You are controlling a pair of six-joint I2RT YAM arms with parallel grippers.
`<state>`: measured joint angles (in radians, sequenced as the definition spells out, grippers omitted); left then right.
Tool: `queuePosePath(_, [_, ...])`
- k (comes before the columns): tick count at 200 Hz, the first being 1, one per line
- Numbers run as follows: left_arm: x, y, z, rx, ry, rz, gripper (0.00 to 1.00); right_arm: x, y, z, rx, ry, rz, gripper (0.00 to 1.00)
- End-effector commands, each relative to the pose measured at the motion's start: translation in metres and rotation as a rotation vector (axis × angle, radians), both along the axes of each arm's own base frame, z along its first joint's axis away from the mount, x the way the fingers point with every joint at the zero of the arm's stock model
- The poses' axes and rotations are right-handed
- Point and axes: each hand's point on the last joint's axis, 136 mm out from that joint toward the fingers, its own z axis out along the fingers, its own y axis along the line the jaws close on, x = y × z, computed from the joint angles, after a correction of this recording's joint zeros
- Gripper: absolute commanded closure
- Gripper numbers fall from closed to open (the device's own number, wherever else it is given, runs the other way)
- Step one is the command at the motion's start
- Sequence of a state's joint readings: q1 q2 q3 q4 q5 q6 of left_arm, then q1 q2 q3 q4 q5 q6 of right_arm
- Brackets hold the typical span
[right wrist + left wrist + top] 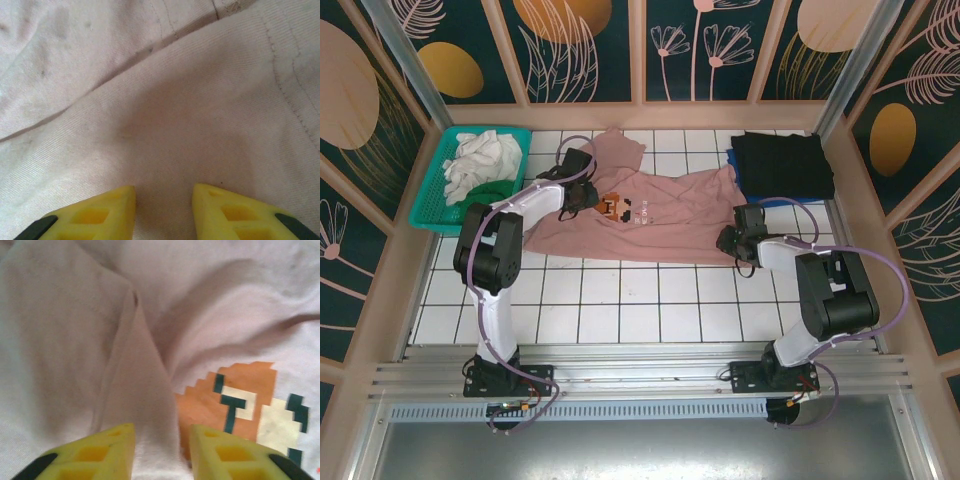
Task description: Fold and stack the t-shirts
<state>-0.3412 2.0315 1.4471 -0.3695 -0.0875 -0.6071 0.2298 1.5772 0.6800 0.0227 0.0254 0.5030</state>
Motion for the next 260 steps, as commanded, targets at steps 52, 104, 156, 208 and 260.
queuePosePath(52, [-0.011, 0.008, -0.039, 0.04, 0.091, 0.015, 0.54, -0.016, 0.0, -0.019, 0.005, 0.065, 0.013, 0.64])
queuePosePath(104, [-0.007, 0.006, -0.023, 0.032, 0.061, 0.008, 0.84, -0.018, -0.002, -0.019, 0.001, 0.064, 0.008, 0.64])
queuePosePath(156, [0.001, 0.005, 0.005, 0.061, 0.035, -0.012, 0.96, -0.02, 0.002, -0.023, 0.018, 0.074, 0.014, 0.64])
queuePosePath(208, [0.024, -0.016, -0.005, 0.057, 0.088, -0.09, 0.91, -0.025, 0.008, -0.026, 0.01, 0.088, 0.021, 0.64])
queuePosePath(260, [0.035, -0.005, 0.007, 0.098, 0.055, -0.063, 0.46, -0.03, 0.009, -0.023, 0.004, 0.094, 0.023, 0.64])
